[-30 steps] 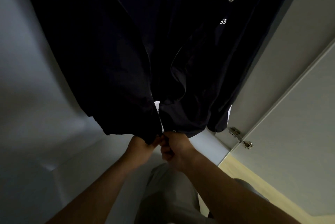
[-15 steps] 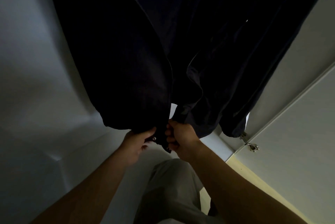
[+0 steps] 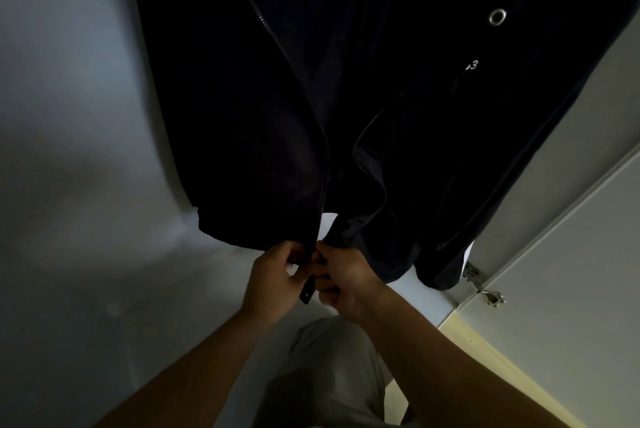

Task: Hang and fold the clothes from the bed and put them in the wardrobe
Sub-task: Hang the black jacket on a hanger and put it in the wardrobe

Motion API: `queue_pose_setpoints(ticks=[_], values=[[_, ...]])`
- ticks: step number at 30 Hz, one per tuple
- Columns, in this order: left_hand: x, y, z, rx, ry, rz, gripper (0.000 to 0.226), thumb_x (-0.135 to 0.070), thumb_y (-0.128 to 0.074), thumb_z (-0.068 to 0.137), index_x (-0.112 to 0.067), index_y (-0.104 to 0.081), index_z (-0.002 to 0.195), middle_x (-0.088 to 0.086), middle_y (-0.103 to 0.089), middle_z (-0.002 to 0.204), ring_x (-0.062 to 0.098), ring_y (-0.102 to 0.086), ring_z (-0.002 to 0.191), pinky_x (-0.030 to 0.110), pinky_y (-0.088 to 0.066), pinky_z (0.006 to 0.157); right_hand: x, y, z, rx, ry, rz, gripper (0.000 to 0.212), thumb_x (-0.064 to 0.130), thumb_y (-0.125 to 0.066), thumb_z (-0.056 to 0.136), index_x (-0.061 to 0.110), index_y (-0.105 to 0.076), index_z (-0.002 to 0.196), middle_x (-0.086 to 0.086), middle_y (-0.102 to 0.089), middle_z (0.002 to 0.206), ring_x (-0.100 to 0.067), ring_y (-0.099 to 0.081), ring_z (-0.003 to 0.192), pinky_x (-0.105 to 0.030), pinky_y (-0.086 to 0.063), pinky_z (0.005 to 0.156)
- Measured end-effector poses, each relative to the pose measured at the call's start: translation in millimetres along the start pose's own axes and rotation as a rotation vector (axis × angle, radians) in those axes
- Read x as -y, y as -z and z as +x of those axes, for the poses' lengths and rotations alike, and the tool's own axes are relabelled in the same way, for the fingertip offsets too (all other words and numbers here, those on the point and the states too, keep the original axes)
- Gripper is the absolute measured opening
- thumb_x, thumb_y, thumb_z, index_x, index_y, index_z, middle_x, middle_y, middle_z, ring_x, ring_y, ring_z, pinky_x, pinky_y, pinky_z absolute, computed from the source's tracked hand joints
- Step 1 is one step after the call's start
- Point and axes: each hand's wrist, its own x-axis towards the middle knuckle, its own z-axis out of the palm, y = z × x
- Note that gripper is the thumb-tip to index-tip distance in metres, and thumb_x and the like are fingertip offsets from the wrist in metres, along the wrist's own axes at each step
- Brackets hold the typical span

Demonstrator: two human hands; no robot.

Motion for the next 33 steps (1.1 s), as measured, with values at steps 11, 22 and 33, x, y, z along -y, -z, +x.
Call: queue_pose_setpoints(ticks=[11,22,33], values=[[8,2,54,0.024,-0.087,0.174,0.023,-0.035,-0.073,0.084,-0.032,-0.052,0.076,-0.015,-0.062,0.075,0.004,-0.061,0.072,0.031,-0.053,0.061,23,-3,18,0.004,0.033,0.138,0.038,0.02,-0.038,0.107,0.016,-0.045,0.07,0.005,-0.035,0.049,-0.007,-0.021,0.042,-0.02,-0.014,0.039],[-5,14,94,0.076,-0.235,0.207,0.037,-0.056,-0.061,0.087,-0.019,-0.059,0.081,-0.009,-0.062,0.076,0.012,-0.061,0.071,0.03,-0.052,0.062,73,-7,22,-0.031,0.261,0.183,0.037,0.026,-0.042,0.107,0.017,-0.048,0.072,0.007,-0.034,0.048,-0.009,-0.021,0.039,-0.023,-0.017,0.036],[-25,13,118,0.007,-0.247,0.272,0.033,-0.034,-0.064,0.091,-0.022,-0.044,0.067,-0.007,-0.048,0.059,0.015,-0.049,0.055,0.028,-0.04,0.056,102,-17,-9,-0.039,0.459,0.17,0.035,0.025,-0.043,0.106,0.018,-0.048,0.073,0.007,-0.034,0.048,-0.008,-0.024,0.038,-0.022,-0.019,0.035]])
